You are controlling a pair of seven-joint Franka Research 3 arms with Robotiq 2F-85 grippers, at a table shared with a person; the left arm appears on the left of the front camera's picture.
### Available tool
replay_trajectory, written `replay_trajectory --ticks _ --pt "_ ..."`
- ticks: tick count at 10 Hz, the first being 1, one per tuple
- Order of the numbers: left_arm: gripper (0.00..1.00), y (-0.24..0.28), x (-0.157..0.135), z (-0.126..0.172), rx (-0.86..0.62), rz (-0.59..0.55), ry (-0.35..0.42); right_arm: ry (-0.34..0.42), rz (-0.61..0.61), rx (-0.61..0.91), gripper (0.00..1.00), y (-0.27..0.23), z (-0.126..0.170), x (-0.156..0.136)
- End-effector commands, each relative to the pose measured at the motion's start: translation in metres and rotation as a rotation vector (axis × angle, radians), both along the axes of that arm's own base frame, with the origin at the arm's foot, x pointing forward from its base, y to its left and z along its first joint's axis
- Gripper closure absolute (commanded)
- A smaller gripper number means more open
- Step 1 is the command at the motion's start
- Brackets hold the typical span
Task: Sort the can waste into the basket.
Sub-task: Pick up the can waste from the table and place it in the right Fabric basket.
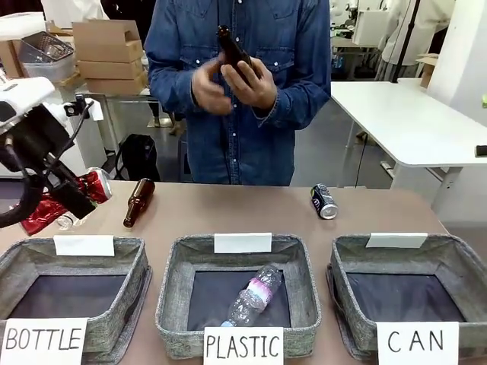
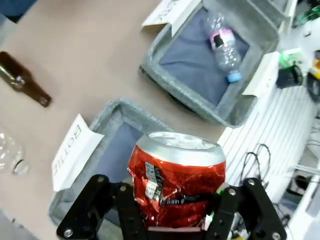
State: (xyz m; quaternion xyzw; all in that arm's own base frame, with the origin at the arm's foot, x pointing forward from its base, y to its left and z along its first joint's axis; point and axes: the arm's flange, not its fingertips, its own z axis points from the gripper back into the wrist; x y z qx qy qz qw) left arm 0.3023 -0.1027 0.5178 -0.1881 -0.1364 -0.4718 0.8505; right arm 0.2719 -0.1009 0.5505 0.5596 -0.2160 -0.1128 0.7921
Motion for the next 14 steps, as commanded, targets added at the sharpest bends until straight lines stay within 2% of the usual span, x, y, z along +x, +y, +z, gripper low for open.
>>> replay_trajectory --ticks 1,3,4,5,6,7,8,9,10,11,12,13,14 --pt "0.94 0.000 -0.004 0.022 -0.079 -0.114 -0.144 -0.036 0.005 0.010 0.00 0.001 0.000 0.003" --pt "0.94 0.010 -0.013 0.043 -0.209 -0.446 -0.175 -0.036 0.005 0.010 0.00 0.001 0.000 0.003" --pt "0.94 -0.001 -0.022 0.044 -0.288 -0.537 -0.202 -0.036 0.005 0.010 0.00 0.001 0.000 0.003" --pt "0.94 -0.024 -0.030 0.041 -0.341 -0.570 -0.216 -0.036 0.005 0.010 0.00 0.001 0.000 0.003" --pt "0.94 -0.053 -0.037 0.039 -0.314 -0.548 -0.245 -0.036 0.005 0.010 0.00 0.001 0.000 0.003" --pt "0.94 -0.070 -0.042 0.039 -0.276 -0.599 -0.236 -0.036 0.005 0.010 0.00 0.001 0.000 0.003" --pt "0.94 -0.071 -0.048 0.045 -0.334 -0.684 -0.225 -0.036 0.005 0.010 0.00 0.001 0.000 0.003" --pt "0.94 -0.071 -0.059 0.047 -0.301 -0.715 -0.238 -0.036 0.005 0.010 0.00 0.001 0.000 0.003" --pt "0.94 -0.048 -0.072 0.055 -0.235 -0.650 -0.288 -0.036 0.005 0.010 0.00 0.001 0.000 0.003" --pt "0.94 -0.002 -0.087 0.067 -0.191 -0.636 -0.294 -0.036 0.005 0.010 0.00 0.001 0.000 0.003" --pt "0.94 0.061 -0.101 0.078 -0.216 -0.534 -0.315 -0.036 0.005 0.010 0.00 0.001 0.000 0.003" --pt "0.94 0.127 -0.116 0.081 -0.256 -0.342 -0.307 -0.036 0.005 0.010 0.00 0.001 0.000 0.003" --pt "0.94 0.169 -0.130 0.080 -0.234 -0.136 -0.307 -0.036 0.005 0.010 0.00 0.001 0.000 0.003"
